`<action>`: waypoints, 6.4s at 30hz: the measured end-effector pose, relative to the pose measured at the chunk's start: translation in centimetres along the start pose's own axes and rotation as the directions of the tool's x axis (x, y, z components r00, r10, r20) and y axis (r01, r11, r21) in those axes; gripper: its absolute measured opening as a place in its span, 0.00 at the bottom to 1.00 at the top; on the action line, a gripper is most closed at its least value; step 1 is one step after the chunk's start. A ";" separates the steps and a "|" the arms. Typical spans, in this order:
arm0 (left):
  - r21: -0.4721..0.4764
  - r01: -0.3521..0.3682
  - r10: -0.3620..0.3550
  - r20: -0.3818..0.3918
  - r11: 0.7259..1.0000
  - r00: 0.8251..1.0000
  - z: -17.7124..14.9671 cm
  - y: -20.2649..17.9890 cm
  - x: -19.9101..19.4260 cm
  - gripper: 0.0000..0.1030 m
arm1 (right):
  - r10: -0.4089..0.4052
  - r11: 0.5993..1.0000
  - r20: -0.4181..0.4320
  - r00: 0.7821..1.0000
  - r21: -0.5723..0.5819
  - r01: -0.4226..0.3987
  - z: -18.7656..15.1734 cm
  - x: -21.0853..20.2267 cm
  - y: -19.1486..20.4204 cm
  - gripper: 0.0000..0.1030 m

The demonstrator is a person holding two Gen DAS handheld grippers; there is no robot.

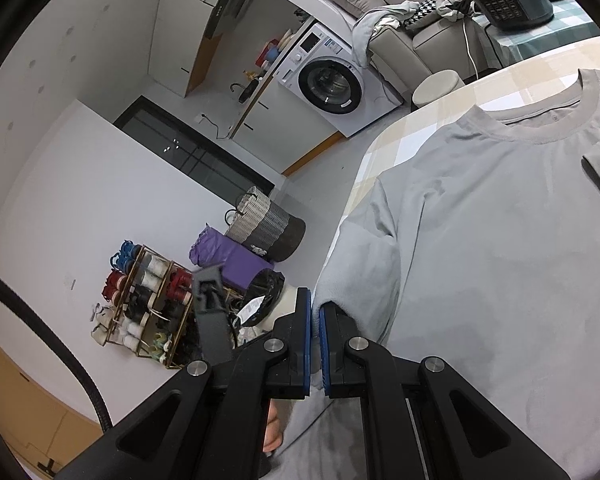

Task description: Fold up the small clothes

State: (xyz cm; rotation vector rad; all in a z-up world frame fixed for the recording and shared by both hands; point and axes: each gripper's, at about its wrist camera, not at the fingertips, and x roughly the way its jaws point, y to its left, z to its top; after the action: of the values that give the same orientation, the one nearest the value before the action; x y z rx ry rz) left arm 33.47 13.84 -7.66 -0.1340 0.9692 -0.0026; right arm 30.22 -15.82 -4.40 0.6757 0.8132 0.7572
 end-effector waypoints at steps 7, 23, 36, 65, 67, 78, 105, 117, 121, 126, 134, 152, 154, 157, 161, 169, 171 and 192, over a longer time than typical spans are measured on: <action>-0.054 0.140 -0.141 -0.012 0.989 0.990 0.4 1.0 -0.4 0.02 | -0.007 1.000 -0.018 1.000 0.009 0.007 -0.6 0.0 -0.7 0.05; -0.041 0.476 -0.470 0.107 0.879 0.876 9.1 -1.7 -10.6 0.02 | -0.300 0.951 -0.227 0.927 -0.154 0.270 -3.5 2.1 -2.8 0.16; 0.017 0.599 -0.598 -0.036 0.801 0.801 12.9 -16.5 -5.4 0.30 | -0.455 0.886 -0.069 0.888 -0.129 0.445 -0.8 -5.0 -5.4 0.24; 0.235 0.214 -0.186 -0.136 0.948 0.973 -4.6 -6.1 -5.1 0.51 | -0.283 0.955 -0.081 0.956 0.067 0.288 0.8 -0.4 -7.2 0.08; 0.258 0.177 -0.143 -0.147 0.950 0.979 -4.9 -6.4 -4.8 0.56 | -0.228 0.963 -0.075 0.971 0.131 0.236 1.2 -0.8 -7.9 0.06; 0.157 0.167 -0.157 -0.075 0.973 0.985 -3.5 -3.2 -4.4 0.12 | -0.290 0.939 -0.219 0.932 0.125 0.321 -0.1 -1.5 -9.4 0.11; 0.076 0.220 -0.221 0.006 0.972 0.975 -4.2 -5.9 -6.0 0.57 | -0.499 0.864 -0.115 0.859 -0.144 0.482 -2.0 -7.0 -7.7 0.41; 0.076 0.194 -0.204 0.159 0.978 0.966 -11.7 -0.1 -18.7 0.71 | -0.492 0.854 0.115 0.863 -0.130 0.504 -9.7 -22.7 -6.2 0.72; 0.098 0.176 -0.192 0.198 0.980 0.961 -15.3 0.3 -22.1 0.83 | -0.502 0.846 0.164 0.849 -0.110 0.522 -12.4 -26.7 -5.8 0.72; 0.092 0.188 -0.204 0.224 0.978 0.953 -18.3 0.7 -24.5 0.94 | -0.498 0.842 0.228 0.837 -0.104 0.529 -15.6 -30.7 -4.8 0.72; 0.120 0.190 -0.217 0.281 0.974 0.935 -19.5 -0.5 -27.7 0.94 | -0.438 0.831 0.447 0.780 -0.130 0.541 -18.4 -40.5 1.1 0.72; 0.046 0.100 -0.105 0.117 0.994 0.988 -30.0 6.0 -28.5 0.94 | -0.602 0.762 0.294 0.743 -0.069 0.644 -25.1 -45.7 -2.8 0.86; 0.003 0.087 -0.087 0.127 0.996 0.988 -31.7 7.4 -28.5 0.94 | -0.603 0.771 0.255 0.756 -0.056 0.634 -25.4 -44.8 -4.4 0.80; -0.023 0.093 -0.090 0.106 0.995 0.990 -31.7 7.9 -27.3 0.94 | -0.577 0.777 0.309 0.756 -0.079 0.625 -24.9 -43.8 -4.3 0.79; 0.003 0.123 -0.123 0.139 0.992 0.983 -31.2 6.6 -27.0 0.94 | -0.476 0.787 0.382 0.792 -0.216 0.577 -22.8 -41.0 -2.6 0.75; 0.042 0.118 -0.124 0.164 0.992 0.979 -30.1 4.8 -27.2 0.94 | -0.493 0.787 0.138 0.859 -0.350 0.508 -19.2 -29.2 -5.6 0.36; 0.045 0.122 -0.128 0.164 0.991 0.978 -30.1 4.6 -27.2 0.94 | -0.516 0.773 0.107 0.850 -0.368 0.516 -19.8 -28.0 -6.1 0.30; 0.058 0.181 -0.186 0.090 0.982 0.978 -31.2 3.5 -23.7 0.94 | -0.618 0.778 0.071 0.783 -0.087 0.622 -29.2 -36.7 -12.5 0.40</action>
State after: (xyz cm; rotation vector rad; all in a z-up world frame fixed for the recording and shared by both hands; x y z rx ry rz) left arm -5.82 15.31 -6.02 -0.1758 0.8584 -0.1889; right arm -6.88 -45.27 -15.01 0.2838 0.8850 0.1756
